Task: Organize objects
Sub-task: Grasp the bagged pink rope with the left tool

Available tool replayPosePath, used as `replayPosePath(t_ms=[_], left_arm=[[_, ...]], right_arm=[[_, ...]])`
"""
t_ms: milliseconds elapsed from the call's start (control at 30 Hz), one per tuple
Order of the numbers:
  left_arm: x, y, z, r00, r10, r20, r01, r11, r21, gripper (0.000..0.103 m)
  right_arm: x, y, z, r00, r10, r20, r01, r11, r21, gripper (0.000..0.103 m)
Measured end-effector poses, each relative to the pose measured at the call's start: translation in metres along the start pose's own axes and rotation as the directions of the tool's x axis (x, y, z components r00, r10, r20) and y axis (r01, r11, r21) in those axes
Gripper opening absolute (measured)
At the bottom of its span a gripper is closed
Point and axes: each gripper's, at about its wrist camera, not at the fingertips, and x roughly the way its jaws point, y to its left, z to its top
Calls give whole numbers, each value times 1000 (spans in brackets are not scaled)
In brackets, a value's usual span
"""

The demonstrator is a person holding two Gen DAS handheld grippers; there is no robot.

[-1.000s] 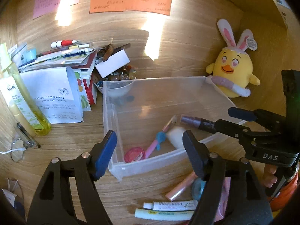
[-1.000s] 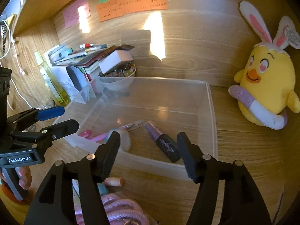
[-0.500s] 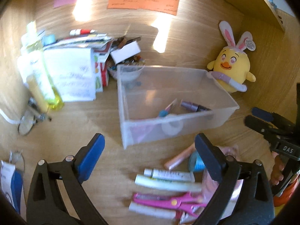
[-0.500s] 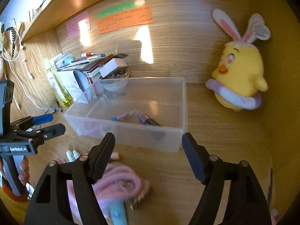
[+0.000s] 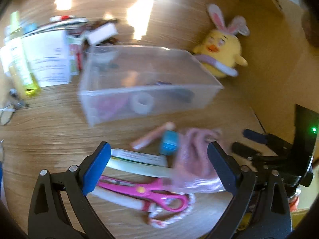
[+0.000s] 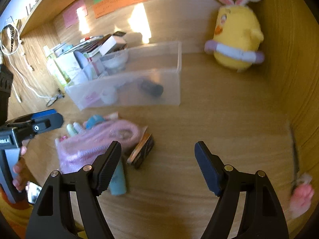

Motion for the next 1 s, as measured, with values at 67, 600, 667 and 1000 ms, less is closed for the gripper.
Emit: replayPosePath(t_ms=[67,600,667,1000], left_arm=[[6,-10,-1,999,-24,-24,25,999,26,98],[42,-30,-11,983,-103,-151,111,993,45,98],[48,-34,-11,980,-101,-169,111,992,51,98],[67,-58,-15,982,-39,-184,67,987,145,87]], right_arm=[[4,2,-4,999,28,-21,-28,1000,-1,72],[29,-1,-4,996,64,-58,-65,998,-4,16],[29,-1,-3,997,63,-52,-64,998,-5,14],[18,-16,-7,999,17,-31,-17,1000,-5,10]])
